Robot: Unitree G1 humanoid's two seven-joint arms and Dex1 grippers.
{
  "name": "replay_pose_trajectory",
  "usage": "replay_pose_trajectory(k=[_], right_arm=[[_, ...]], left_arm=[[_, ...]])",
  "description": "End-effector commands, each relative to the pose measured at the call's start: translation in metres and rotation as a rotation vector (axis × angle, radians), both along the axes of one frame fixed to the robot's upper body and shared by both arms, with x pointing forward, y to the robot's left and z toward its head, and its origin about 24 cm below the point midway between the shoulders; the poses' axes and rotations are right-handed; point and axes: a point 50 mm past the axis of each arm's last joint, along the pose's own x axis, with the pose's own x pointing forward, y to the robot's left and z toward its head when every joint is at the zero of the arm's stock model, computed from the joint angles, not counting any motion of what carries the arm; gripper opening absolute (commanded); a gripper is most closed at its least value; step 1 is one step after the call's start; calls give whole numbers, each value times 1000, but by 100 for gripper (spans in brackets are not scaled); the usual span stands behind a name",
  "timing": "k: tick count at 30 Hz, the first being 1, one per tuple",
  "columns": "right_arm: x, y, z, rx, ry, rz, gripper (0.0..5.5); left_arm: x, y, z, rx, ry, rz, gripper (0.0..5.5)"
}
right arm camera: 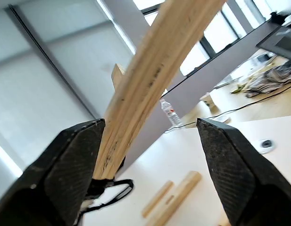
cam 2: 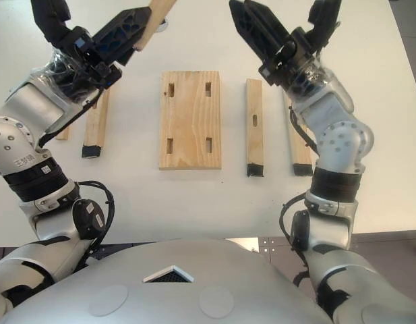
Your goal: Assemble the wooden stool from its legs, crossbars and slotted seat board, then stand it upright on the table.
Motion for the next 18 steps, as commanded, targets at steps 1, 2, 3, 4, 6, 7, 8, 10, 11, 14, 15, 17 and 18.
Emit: replay_pose_trajectory(k=[1, 2, 3, 4, 6, 7, 8, 10, 11, 14, 15, 17, 18], right_arm=[[3, 14, 8, 130, 92, 94, 421], [3, 16, 11, 153, 99, 111, 426], [2, 18, 14, 177, 107, 122, 429], [2, 20, 16, 196, 113, 131, 429], [0, 23, 21, 223, 117, 153, 429], [-1, 24, 22, 230, 115, 163, 429], [-3, 25, 24, 234, 115, 173, 429], [-5, 28, 26, 239, 115, 186, 429], [-5, 30, 26, 240, 116, 190, 429], [-4, 32, 27, 241, 129, 189, 429], [-3, 32, 27, 245, 133, 188, 429], [-3, 32, 26, 253, 141, 185, 400], [-3, 31, 26, 256, 143, 186, 383]], left_arm=[[-2, -1, -4, -81, 67, -49, 197], [-2, -2, -3, -86, 74, -55, 197], [-3, -3, -3, -87, 79, -60, 197], [-3, -4, -2, -89, 81, -67, 197], [-4, -5, -3, -84, 93, -73, 197], [-4, -5, -3, -81, 99, -73, 197], [-4, -5, -4, -76, 106, -73, 197], [-6, -5, -5, -72, 110, -78, 197], [-6, -5, -5, -70, 112, -81, 197], [-7, -6, -8, -58, 125, -82, 197], [-7, -6, -9, -55, 131, -79, 197], [-7, -5, -11, -54, 139, -74, 197], [-7, -4, -11, -54, 140, -73, 197]])
